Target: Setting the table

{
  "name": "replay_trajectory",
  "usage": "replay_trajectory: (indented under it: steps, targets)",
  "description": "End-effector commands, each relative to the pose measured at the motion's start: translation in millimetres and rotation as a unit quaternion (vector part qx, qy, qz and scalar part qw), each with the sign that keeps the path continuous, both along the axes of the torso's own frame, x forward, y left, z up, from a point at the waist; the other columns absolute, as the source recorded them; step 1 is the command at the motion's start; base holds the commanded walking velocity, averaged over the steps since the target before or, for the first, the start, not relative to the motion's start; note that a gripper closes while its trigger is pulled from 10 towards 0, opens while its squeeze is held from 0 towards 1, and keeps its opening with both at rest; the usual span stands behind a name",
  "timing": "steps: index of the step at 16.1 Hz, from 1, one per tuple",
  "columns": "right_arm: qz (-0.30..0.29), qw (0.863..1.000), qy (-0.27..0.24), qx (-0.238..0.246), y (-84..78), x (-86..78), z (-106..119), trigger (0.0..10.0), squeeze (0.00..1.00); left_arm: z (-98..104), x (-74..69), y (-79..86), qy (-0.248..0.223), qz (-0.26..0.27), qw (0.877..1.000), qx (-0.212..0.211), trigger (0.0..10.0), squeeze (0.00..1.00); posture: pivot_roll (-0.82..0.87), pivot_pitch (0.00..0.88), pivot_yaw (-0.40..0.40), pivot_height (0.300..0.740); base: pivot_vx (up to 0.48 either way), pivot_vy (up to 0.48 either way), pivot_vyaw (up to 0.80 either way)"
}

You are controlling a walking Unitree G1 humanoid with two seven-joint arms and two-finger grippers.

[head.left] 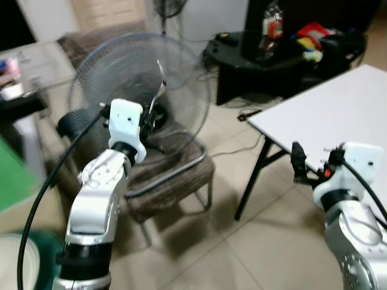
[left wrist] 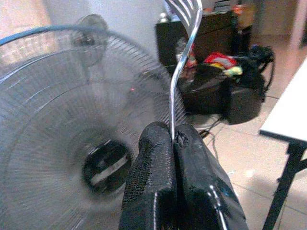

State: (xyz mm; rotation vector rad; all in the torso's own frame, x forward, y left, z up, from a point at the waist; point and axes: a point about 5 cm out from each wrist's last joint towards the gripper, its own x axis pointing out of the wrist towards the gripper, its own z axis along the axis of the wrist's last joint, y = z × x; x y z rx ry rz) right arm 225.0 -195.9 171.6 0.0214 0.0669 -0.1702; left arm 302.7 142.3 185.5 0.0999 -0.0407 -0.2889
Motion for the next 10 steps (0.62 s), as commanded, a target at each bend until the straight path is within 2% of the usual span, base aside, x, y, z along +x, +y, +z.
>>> replay_trajectory:
  steps: [1, 10]
  targets:
    - [-0.019, 1.0, -0.004, -0.012, -8.9, -0.5, 3.9, 10.0, 0.0, 4.9, 2.4, -8.0, -0.009, -0.021, 1.0, -0.007, 10.0, 0.0, -0.05, 0.0, 0.046, 0.74, 0.36, 0.0, -0.79]
    - [-0.022, 1.0, 0.0, -0.004, -6.4, -9.5, 1.2, 10.0, 0.0, -1.7, -3.0, -8.5, 0.004, -0.04, 0.999, 0.002, 10.0, 0.0, -0.05, 0.0, 0.058, 0.74, 0.363, 0.0, -0.79]
